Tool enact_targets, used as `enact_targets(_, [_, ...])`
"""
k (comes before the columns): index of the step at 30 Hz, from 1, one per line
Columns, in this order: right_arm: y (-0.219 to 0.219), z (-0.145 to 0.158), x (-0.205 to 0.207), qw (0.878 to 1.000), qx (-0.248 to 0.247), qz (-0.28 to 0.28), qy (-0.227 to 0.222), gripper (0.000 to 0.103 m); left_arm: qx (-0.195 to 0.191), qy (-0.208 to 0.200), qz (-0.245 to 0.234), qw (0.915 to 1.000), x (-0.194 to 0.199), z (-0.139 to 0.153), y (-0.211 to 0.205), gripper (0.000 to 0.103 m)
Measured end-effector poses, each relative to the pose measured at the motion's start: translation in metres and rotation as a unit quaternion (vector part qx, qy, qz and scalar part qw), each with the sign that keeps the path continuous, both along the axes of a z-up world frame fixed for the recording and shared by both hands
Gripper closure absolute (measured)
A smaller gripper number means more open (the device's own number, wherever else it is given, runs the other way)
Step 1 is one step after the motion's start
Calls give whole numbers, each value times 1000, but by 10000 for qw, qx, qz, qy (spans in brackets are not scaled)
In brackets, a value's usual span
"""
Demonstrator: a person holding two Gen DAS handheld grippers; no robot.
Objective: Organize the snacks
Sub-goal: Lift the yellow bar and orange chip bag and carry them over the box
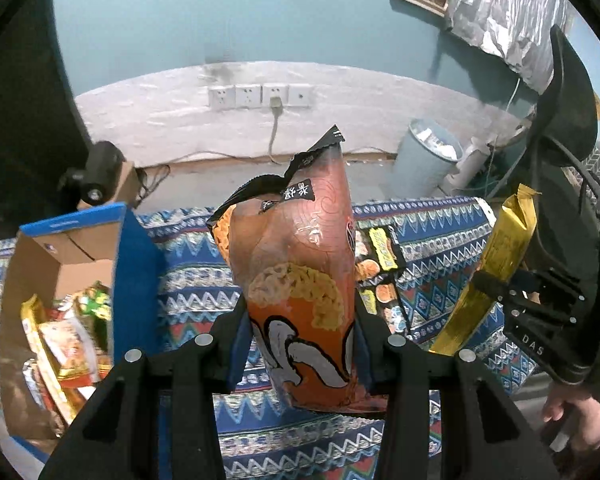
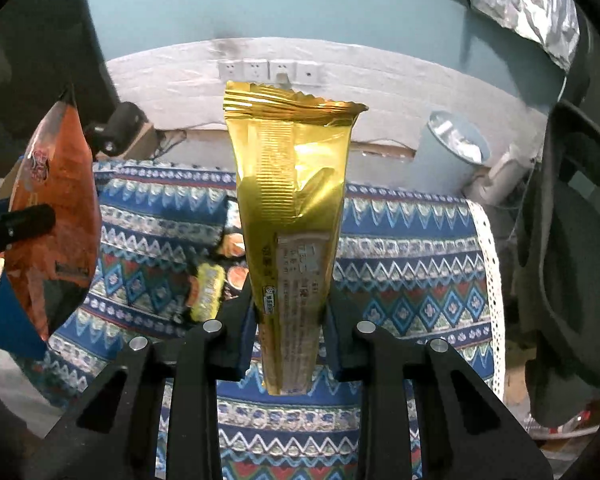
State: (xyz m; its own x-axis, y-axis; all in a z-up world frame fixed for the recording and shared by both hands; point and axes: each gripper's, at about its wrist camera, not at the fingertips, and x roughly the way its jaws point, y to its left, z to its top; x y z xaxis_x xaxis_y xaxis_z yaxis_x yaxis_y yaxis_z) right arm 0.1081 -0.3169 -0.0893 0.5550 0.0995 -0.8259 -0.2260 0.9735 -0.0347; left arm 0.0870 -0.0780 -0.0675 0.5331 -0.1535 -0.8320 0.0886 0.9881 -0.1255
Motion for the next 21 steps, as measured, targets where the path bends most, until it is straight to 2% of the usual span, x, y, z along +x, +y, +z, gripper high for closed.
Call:
enact_targets(15, [74,53,-10,9972,193,647,-328,77,273,-400,416,9980,-33,30,64,59])
enact_targets(21, [108,65,-14,9943,247,947,-412,77,327,-509,611,9963,-46,38,93,59])
